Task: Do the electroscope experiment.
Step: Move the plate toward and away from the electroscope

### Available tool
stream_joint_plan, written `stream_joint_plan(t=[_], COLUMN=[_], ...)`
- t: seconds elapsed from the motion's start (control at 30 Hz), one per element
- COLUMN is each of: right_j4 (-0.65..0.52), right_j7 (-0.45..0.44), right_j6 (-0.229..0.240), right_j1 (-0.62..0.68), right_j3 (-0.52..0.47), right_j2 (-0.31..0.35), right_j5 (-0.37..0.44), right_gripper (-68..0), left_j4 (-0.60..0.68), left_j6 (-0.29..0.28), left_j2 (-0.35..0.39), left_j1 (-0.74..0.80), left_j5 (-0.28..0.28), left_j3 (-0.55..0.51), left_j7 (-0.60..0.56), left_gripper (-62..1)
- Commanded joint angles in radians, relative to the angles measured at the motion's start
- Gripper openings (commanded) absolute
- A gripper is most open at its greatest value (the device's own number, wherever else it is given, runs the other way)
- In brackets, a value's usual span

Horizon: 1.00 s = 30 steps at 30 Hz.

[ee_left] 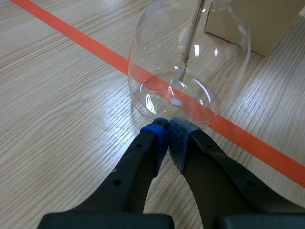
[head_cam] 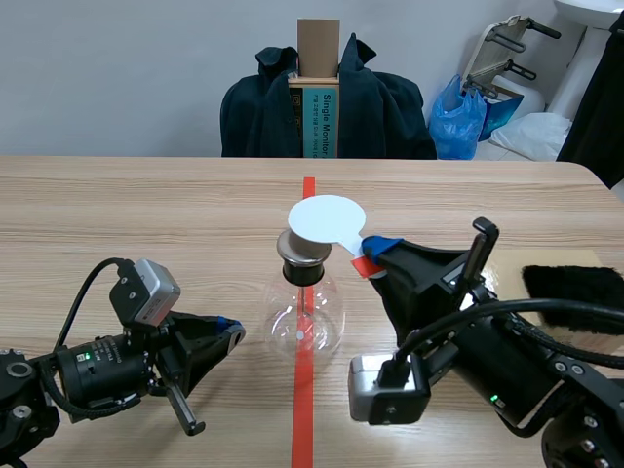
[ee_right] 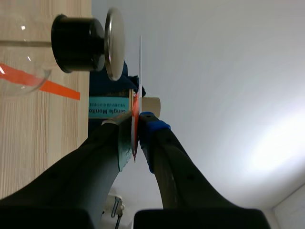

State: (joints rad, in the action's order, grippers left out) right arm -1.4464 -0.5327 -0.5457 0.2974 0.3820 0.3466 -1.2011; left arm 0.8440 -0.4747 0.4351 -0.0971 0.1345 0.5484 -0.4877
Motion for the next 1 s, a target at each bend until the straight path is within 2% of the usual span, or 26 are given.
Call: stream_joint_plan(t=[0.0, 0.57, 0.8, 0.97], right_j4=[-0.019, -0.019, -0.019, -0.019], right_j7=[-0.018, -0.103, -0.097, -0.037], right_j6=[-0.015, -0.014, -0.011, -0.010], right_j1=[-0.010, -0.009, -0.009, -0.009], right_j3=[-0.003, -0.003, -0.003, -0.003], right_j2=[0.011, 0.011, 0.011, 0.011], right_j5=[0.007, 0.007, 0.007, 0.007], right_gripper=[-66.7, -66.7, -66.7, -66.7], left_j4=[0.020, 0.020, 0.020, 0.020], left_j6=[-0.005, -0.005, -0.005, -0.005], left_j2=[-0.003, -0.003, -0.003, -0.003], left_j1=[-0.003, -0.003, -0.003, -0.003], left_j5=[0.010, 0.010, 0.010, 0.010], left_j3=[-0.010, -0.010, -0.010, -0.010], left_j7=[-0.017, -0.017, -0.017, -0.017], left_gripper=[-57.7, -57.7, -57.7, -57.7])
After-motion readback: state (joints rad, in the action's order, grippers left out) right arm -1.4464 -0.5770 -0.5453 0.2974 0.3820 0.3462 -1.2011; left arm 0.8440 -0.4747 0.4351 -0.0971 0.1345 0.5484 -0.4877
